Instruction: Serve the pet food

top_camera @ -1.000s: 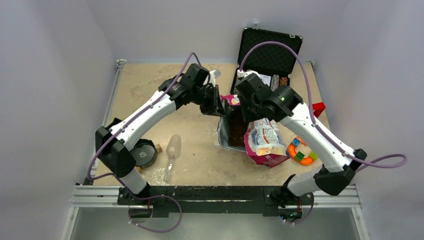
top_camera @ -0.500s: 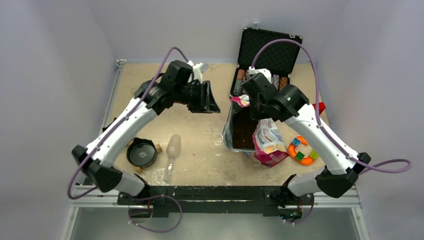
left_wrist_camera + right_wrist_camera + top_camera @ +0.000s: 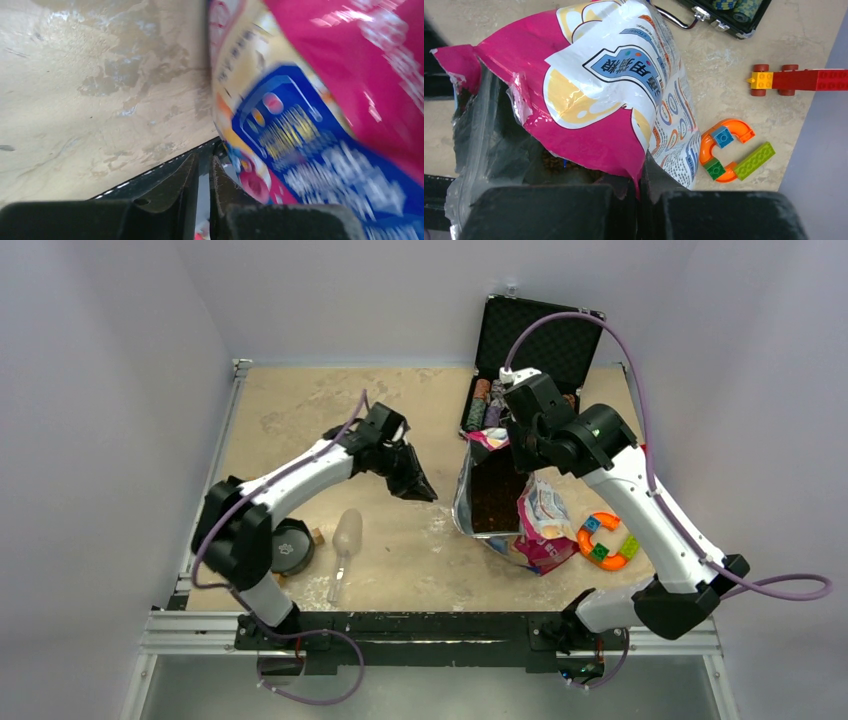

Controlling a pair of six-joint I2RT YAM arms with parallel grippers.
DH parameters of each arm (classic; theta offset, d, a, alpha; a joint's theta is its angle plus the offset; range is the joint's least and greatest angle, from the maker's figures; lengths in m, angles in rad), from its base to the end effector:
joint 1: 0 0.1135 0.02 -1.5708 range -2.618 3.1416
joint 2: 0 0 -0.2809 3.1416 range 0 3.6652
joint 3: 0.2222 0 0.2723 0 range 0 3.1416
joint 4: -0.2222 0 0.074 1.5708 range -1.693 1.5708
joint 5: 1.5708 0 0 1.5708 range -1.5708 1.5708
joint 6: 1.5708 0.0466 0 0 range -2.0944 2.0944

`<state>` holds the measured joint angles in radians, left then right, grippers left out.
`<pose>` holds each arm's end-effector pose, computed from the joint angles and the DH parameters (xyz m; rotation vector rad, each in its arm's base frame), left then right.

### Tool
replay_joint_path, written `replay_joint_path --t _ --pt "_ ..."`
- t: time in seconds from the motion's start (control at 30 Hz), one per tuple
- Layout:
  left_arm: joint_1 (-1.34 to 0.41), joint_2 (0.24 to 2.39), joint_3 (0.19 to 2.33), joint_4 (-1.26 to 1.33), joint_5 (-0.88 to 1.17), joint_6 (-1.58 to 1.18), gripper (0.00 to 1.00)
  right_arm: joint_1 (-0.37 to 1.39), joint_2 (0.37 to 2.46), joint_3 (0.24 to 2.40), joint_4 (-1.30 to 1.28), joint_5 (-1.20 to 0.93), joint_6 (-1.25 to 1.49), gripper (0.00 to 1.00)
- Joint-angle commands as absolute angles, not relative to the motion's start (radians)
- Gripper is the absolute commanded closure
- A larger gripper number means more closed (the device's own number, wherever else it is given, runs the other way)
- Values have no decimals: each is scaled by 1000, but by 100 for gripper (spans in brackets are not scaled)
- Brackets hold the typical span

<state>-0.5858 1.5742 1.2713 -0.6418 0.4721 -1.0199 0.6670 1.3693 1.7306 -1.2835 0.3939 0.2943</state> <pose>0.2883 -0.2167 0.2789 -0.3929 2.8017 -1.1280 0.2167 0.1479 0.4455 -0.2856 2.3814 -0.0515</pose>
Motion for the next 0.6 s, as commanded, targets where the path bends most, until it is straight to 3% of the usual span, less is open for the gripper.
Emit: replay_joint_path --t 0.0,0.23,0.4,0.57 --pt "-645 1758 1345 -482 592 -1237 85 675 1285 1831 -1108 344 265 100" --pt "-779 2090 1586 -93 681 -1572 86 706 1291 1820 -1106 227 335 100" --pt "-757 2220 1819 -183 638 -1517 87 706 1255 1745 -1083 195 360 100" --pt "-726 2068 1551 -167 630 -1391 86 705 1231 1627 -1035 206 345 100"
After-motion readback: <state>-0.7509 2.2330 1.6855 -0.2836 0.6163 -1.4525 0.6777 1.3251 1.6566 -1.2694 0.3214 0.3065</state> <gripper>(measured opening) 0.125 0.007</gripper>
